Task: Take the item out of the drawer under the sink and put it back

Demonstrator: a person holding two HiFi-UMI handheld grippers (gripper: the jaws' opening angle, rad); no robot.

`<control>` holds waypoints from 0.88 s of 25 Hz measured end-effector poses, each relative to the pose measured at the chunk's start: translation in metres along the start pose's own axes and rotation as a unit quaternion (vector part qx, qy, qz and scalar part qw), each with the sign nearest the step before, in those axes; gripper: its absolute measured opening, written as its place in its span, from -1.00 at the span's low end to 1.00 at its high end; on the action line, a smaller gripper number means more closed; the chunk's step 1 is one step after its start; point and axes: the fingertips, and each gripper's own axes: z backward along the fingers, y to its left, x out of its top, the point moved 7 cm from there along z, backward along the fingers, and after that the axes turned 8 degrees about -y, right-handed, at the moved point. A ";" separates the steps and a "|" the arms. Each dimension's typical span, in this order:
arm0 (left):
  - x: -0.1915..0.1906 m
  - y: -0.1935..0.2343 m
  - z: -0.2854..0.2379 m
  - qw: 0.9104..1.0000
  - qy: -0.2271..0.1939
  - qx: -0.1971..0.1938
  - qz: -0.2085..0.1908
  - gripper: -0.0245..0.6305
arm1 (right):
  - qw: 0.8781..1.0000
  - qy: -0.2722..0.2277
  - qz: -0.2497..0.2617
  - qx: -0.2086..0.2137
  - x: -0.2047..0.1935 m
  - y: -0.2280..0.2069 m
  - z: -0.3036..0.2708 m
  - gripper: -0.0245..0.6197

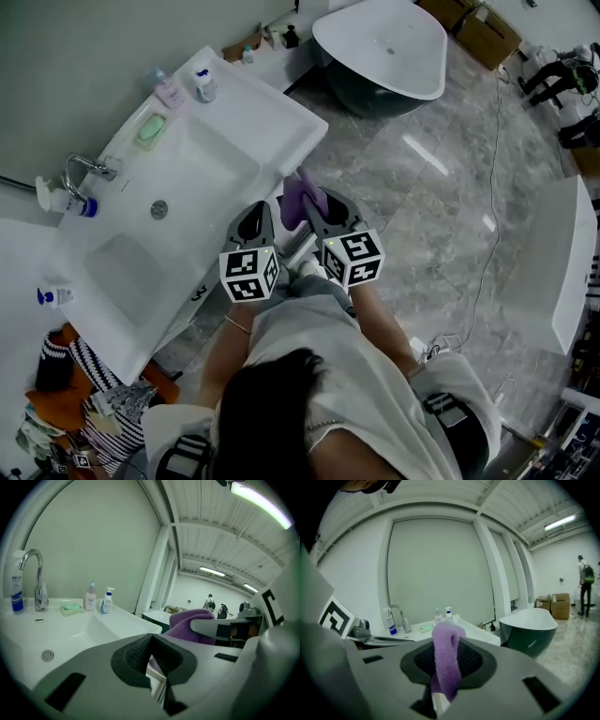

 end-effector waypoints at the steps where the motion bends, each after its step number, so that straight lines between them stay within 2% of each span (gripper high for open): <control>1: 0.007 -0.002 0.001 1.000 -0.012 -0.001 -0.006 -0.92 | 1.000 -0.005 0.004 -0.003 0.004 0.002 0.001 -0.67; 5: 0.031 -0.008 0.013 0.998 -0.064 0.000 -0.030 -0.92 | 0.999 -0.021 0.029 -0.009 0.017 0.012 0.010 -0.67; 9: 0.040 -0.016 0.014 0.997 -0.074 -0.010 -0.037 -0.92 | 0.997 -0.045 0.054 -0.012 0.027 0.018 0.016 -0.67; 15: 0.052 -0.034 0.021 0.991 -0.116 -0.024 -0.067 -0.92 | 0.992 -0.084 0.090 -0.013 0.044 0.023 0.026 -0.67; 22: 0.062 -0.040 0.020 0.988 -0.138 -0.022 -0.068 -0.92 | 0.988 -0.112 0.110 -0.002 0.056 0.031 0.024 -0.67</control>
